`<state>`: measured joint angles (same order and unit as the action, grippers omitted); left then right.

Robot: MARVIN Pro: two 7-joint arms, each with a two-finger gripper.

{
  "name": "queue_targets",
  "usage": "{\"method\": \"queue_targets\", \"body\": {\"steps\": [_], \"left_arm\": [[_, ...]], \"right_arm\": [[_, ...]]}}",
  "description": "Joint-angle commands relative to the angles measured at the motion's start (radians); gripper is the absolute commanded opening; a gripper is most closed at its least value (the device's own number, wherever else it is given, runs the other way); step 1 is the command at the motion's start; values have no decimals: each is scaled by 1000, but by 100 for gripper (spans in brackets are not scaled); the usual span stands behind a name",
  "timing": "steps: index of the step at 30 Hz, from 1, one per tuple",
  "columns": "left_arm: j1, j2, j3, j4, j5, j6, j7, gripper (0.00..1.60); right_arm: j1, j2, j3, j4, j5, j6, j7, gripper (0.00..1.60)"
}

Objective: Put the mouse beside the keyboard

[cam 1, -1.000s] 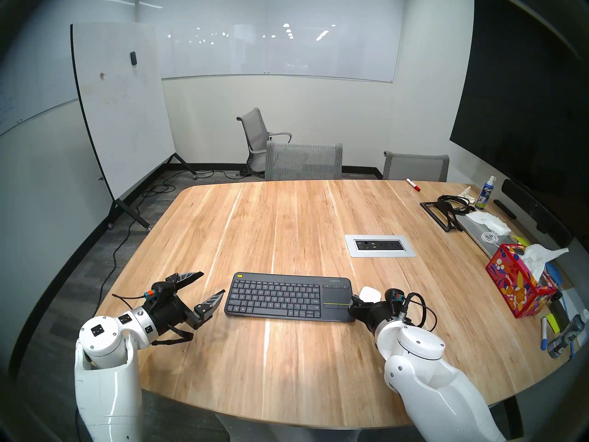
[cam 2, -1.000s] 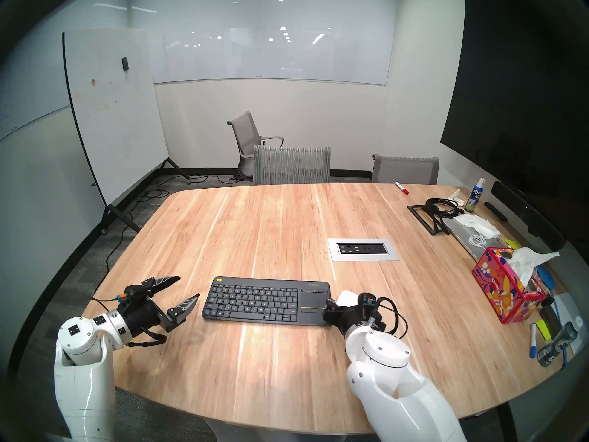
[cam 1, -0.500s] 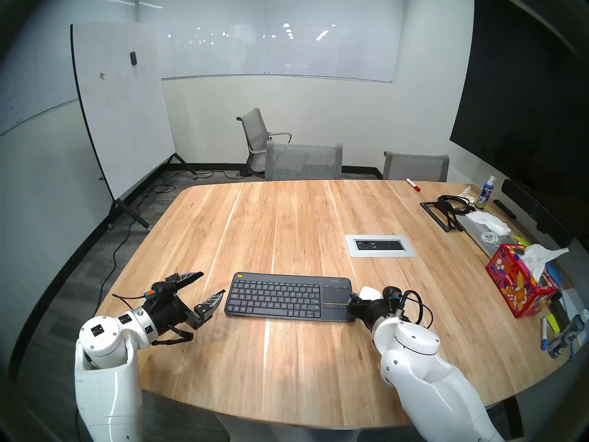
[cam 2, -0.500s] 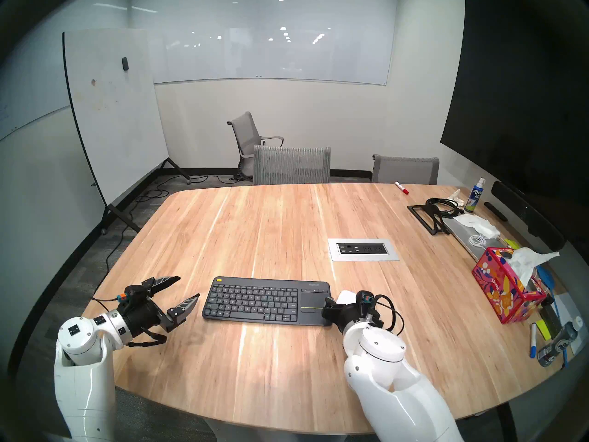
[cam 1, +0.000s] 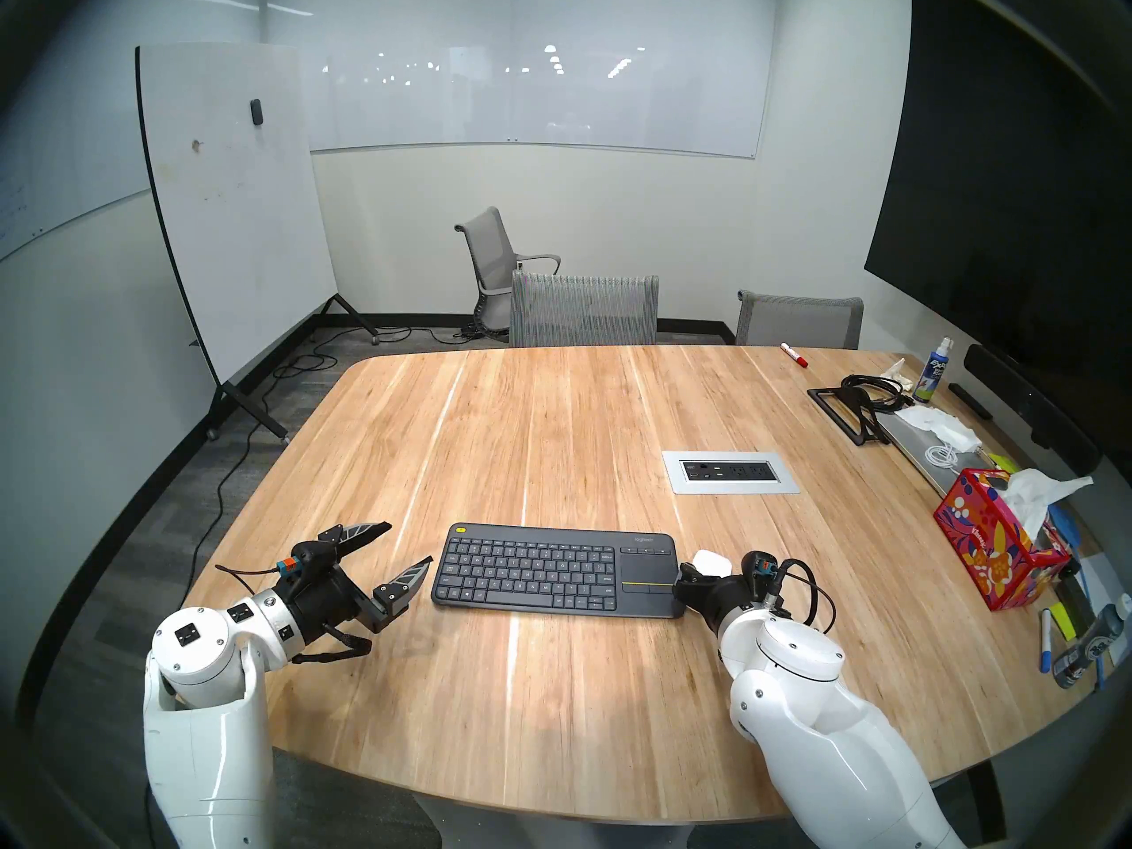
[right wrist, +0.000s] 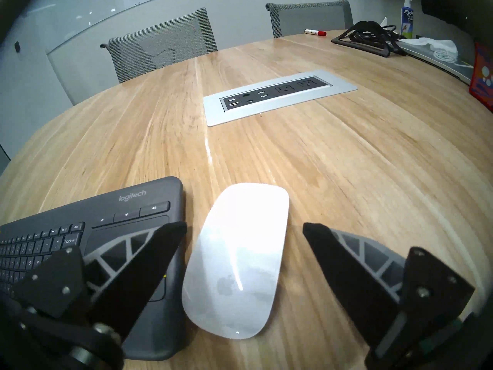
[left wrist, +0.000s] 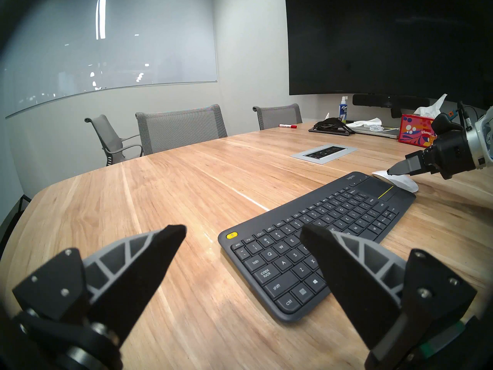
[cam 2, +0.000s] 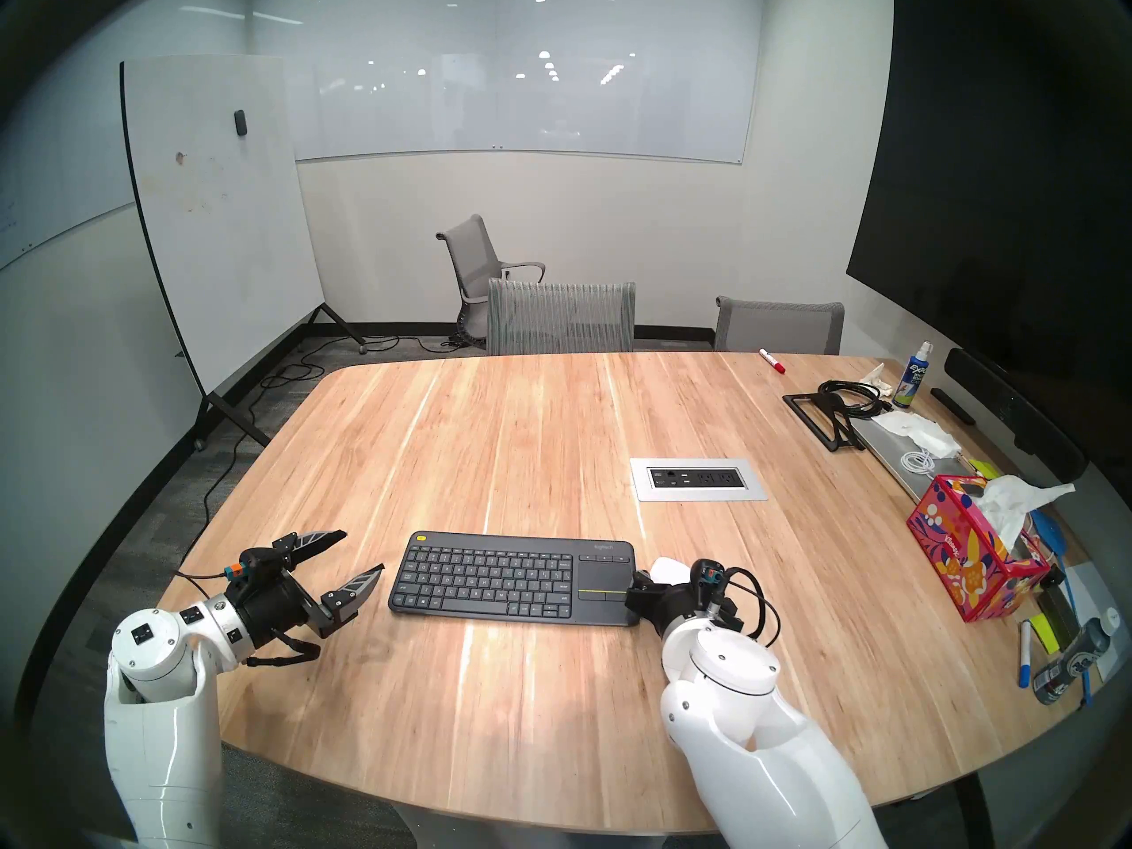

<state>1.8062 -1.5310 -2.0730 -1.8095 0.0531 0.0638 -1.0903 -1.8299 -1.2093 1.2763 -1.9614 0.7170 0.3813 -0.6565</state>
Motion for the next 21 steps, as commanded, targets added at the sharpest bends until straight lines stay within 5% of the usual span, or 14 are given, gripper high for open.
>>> {"method": "queue_targets", "body": {"steps": [1,21], "left_arm": [[2,0,-3,-22,0,2,1,160],[2,0,-3,-22,0,2,1,160]], "right_arm": [[-12,11,8,-30,3,0,7,160],[18,16,-18,-6,-6,10,22,160]]}}
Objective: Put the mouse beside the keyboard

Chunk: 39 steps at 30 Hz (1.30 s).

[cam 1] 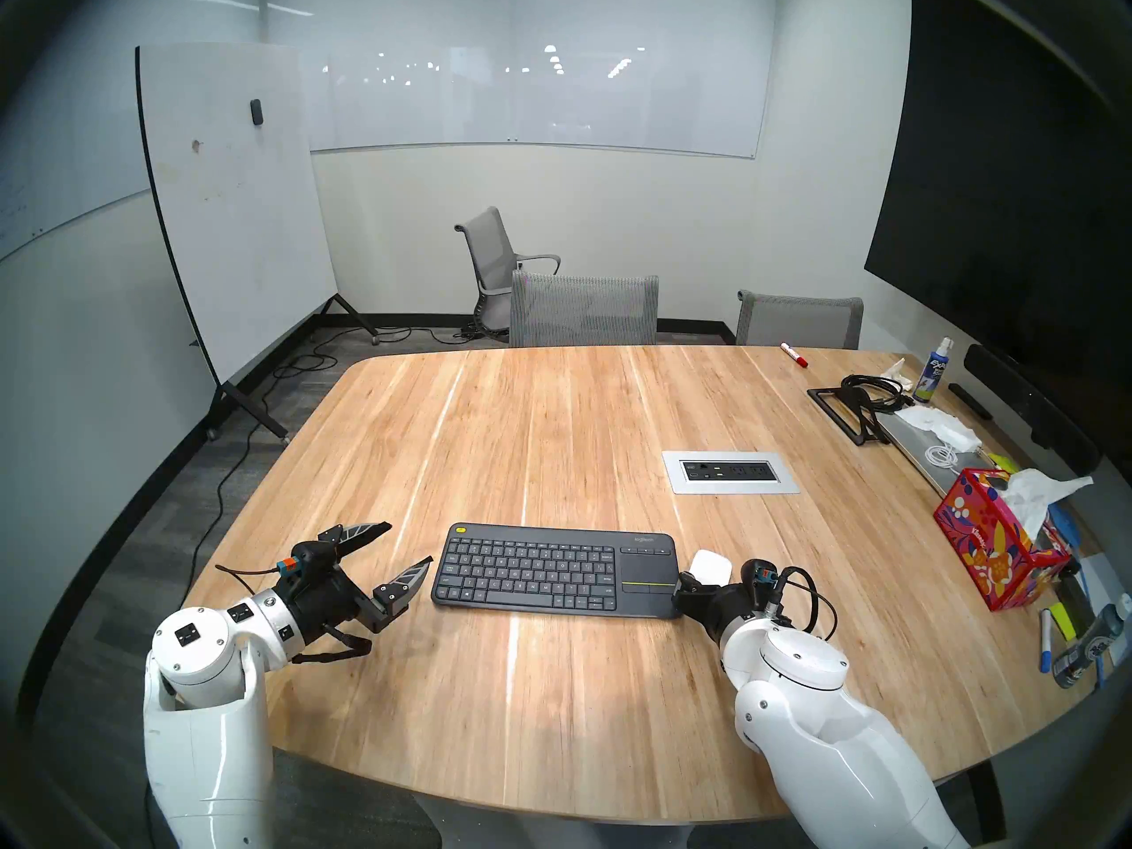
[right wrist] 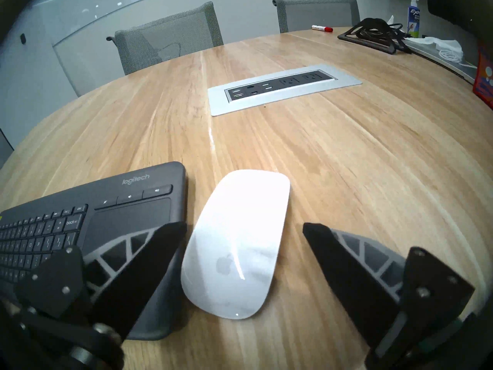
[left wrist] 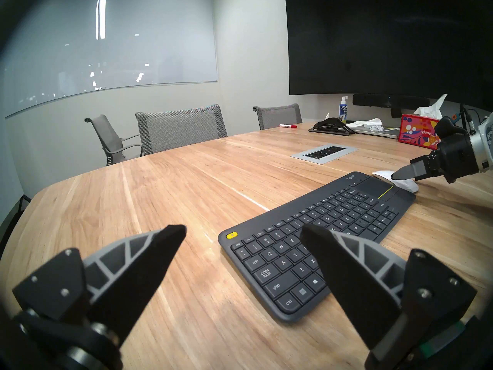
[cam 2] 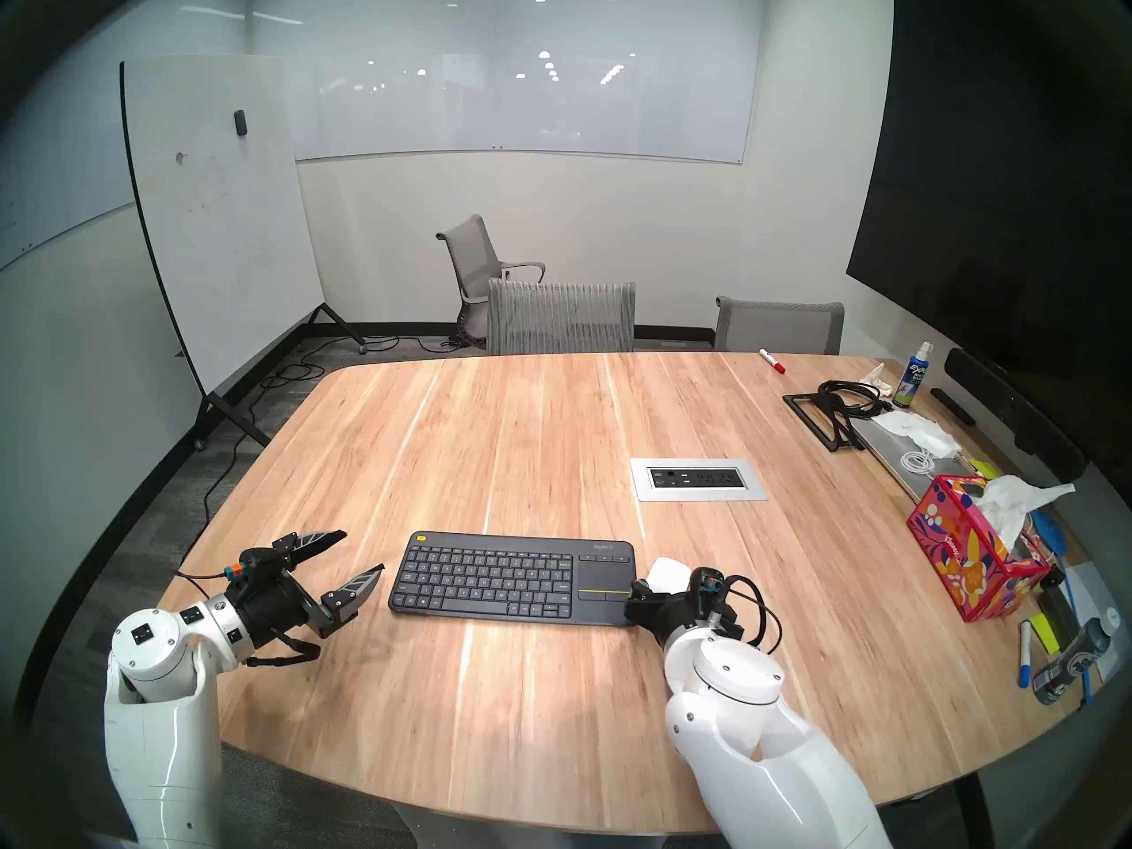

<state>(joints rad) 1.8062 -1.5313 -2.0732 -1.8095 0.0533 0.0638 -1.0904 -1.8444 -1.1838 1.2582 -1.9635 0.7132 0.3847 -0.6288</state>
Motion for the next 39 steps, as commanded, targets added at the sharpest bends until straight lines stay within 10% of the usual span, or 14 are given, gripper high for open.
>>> {"method": "queue_targets", "body": {"steps": [1,22,24,25,39], "left_arm": [[2,0,-3,-22,0,2,1,160],[2,0,-3,-22,0,2,1,160],[2,0,-3,-22,0,2,1,160],[2,0,-3,-22,0,2,1,160],[2,-1,-3,-22,1,2,1,160]], "right_arm": [[34,-12,-1,-3,-3,7,-8,160],[57,-37,9,35,18,13,-18,160],[58,-36,9,35,20,12,-16,16],[58,-36,10,35,20,12,-16,0],[21,-5,23,-7,25,12,9,0]]}}
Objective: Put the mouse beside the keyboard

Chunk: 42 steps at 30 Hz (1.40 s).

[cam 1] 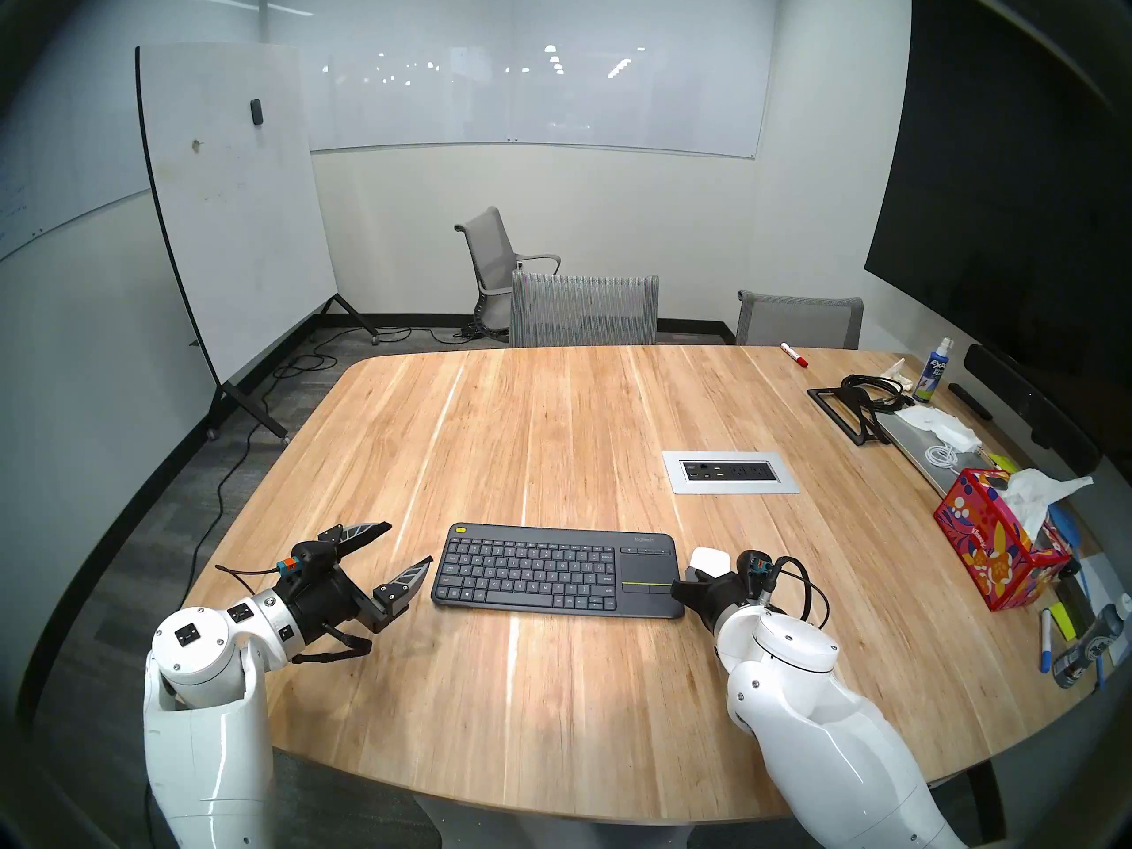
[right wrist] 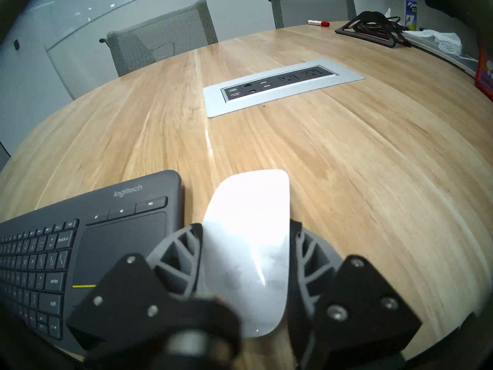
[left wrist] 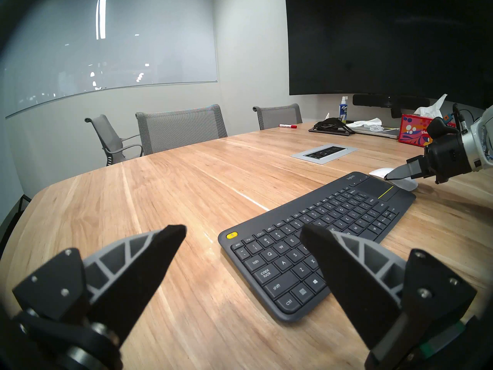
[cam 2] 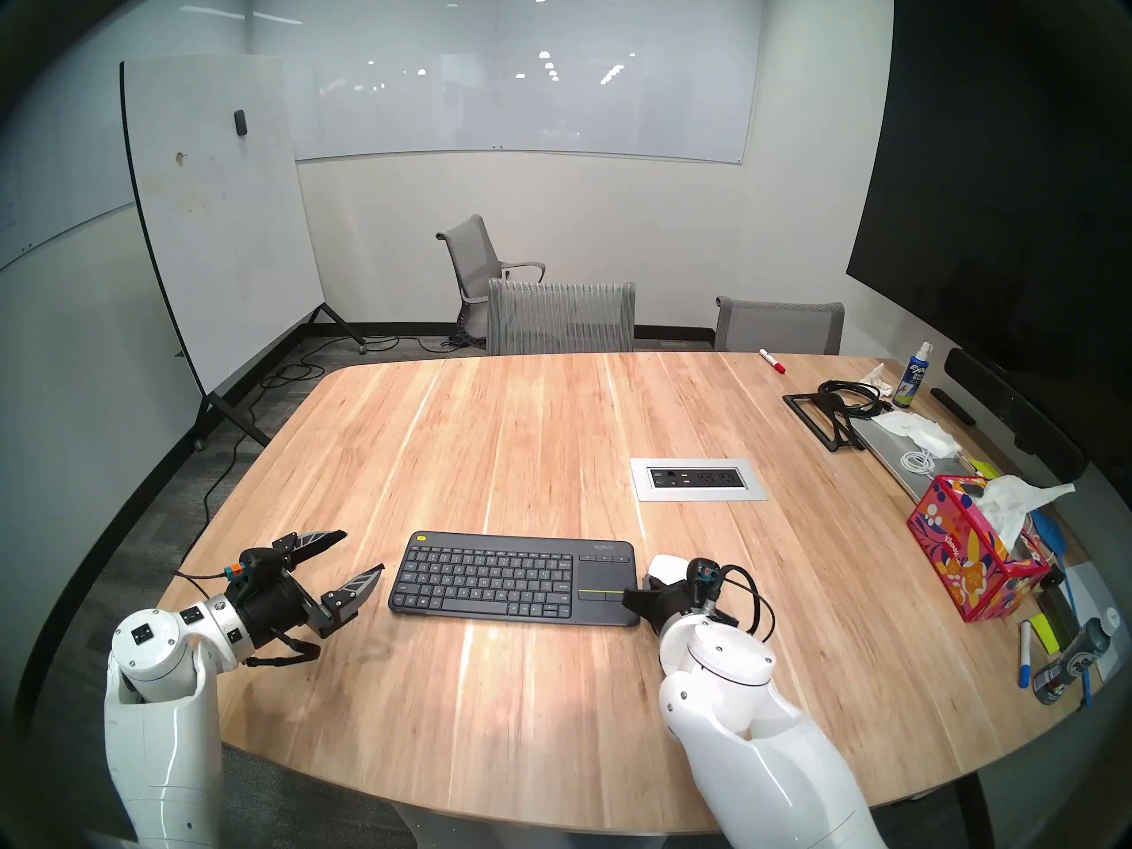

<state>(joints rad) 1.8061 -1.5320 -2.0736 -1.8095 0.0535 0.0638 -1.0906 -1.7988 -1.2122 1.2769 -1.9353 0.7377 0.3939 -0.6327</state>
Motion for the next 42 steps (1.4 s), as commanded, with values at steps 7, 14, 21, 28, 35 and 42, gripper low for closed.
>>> {"method": "queue_targets", "body": {"steps": [7,14,21,28,35,42], "left_arm": [[2,0,-3,-21,0,2,1,160],[2,0,-3,-22,0,2,1,160],[2,0,-3,-22,1,2,1,160],[2,0,-3,-22,1,2,1,160],[1,0,-3,-21,1,2,1,160],[1,0,-3,-22,1,2,1,160]], "right_arm": [[-70,70,15,-55,-3,10,46,0],[-73,72,33,-48,-8,17,33,160],[-70,67,44,-37,-12,18,31,160],[-64,54,48,-29,-8,24,28,160],[-7,35,13,4,-18,32,39,160],[20,26,0,22,-28,46,23,160]]}}
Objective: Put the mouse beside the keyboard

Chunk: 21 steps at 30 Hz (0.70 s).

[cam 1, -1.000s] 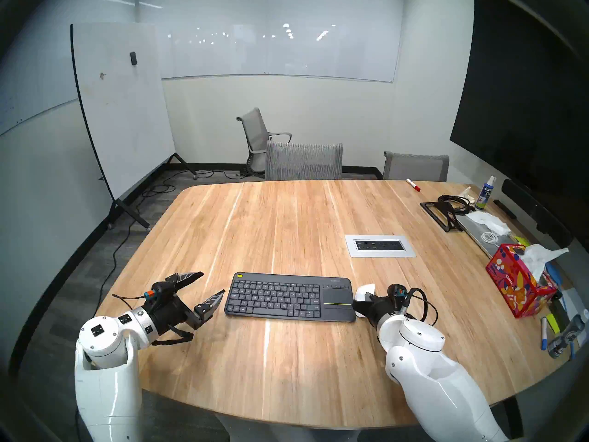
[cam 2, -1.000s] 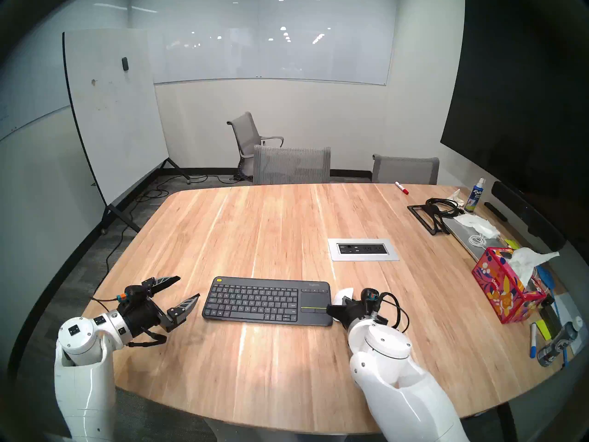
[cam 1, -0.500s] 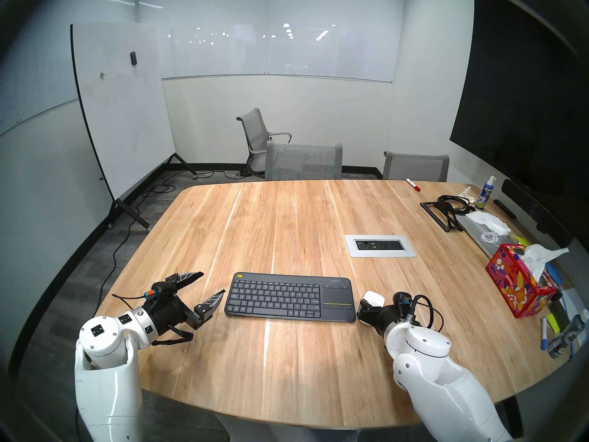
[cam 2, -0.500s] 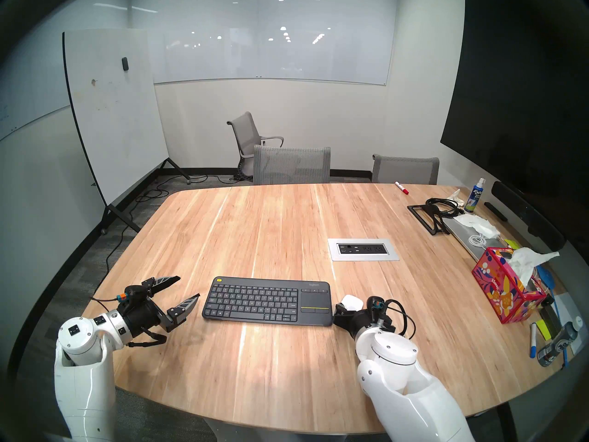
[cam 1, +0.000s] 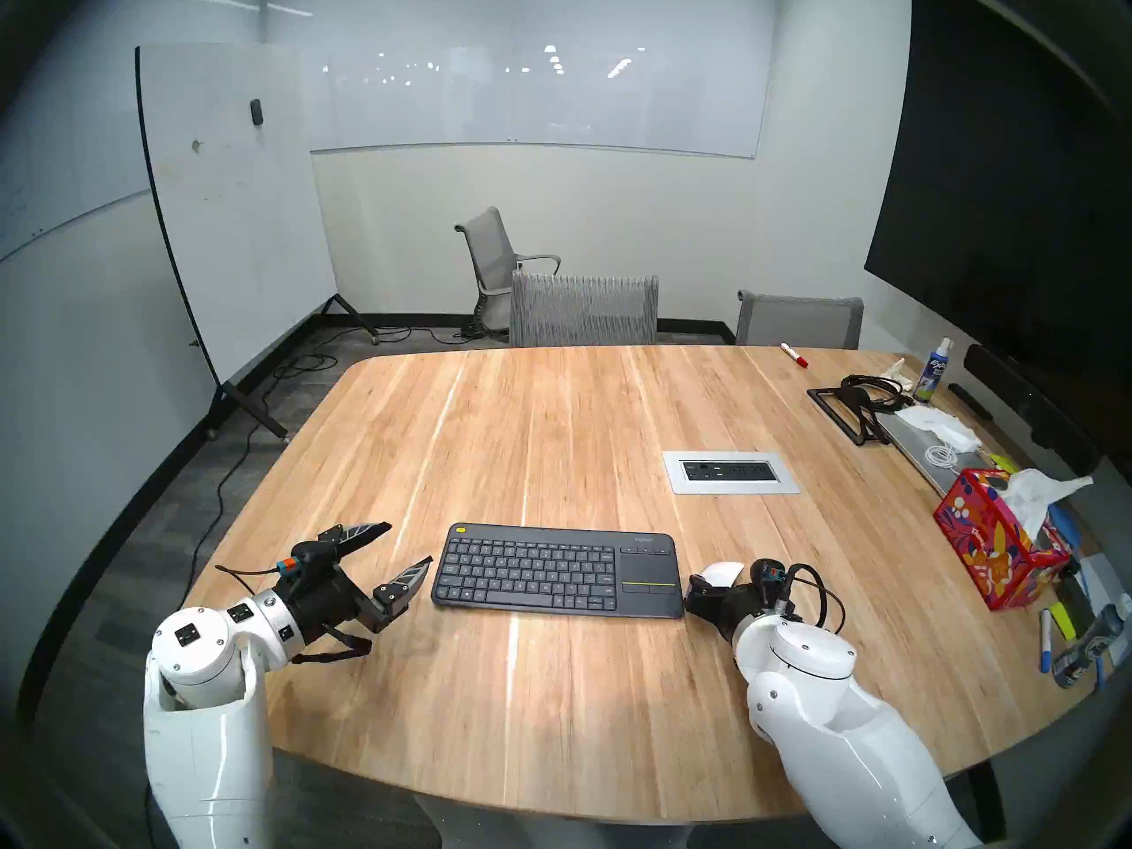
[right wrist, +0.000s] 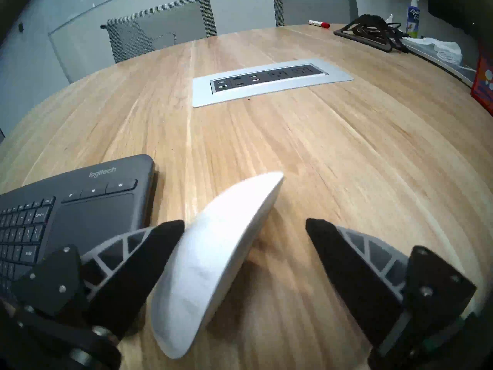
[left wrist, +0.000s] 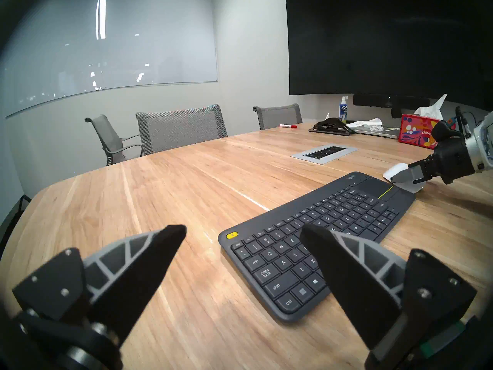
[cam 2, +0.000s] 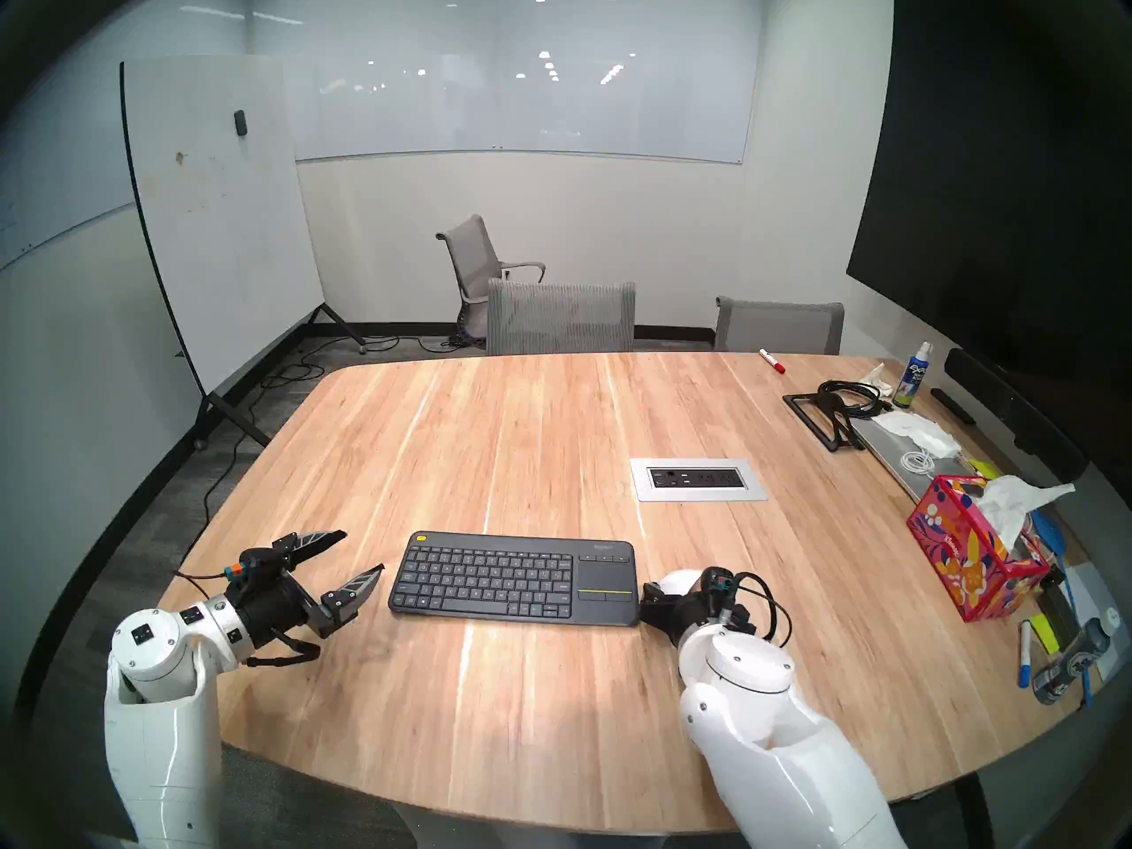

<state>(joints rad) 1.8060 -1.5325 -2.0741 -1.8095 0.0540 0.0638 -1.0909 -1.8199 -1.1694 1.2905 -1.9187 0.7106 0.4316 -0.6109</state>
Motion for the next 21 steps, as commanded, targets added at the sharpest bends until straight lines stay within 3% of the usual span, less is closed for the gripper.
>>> {"method": "queue_targets", "body": {"steps": [1,21], "left_arm": [[2,0,-2,-22,0,2,1,160],[2,0,-2,-22,1,2,1,160]], "right_arm": [[42,-17,-13,7,-1,10,-1,160],[45,-62,4,24,22,29,-65,160]]}}
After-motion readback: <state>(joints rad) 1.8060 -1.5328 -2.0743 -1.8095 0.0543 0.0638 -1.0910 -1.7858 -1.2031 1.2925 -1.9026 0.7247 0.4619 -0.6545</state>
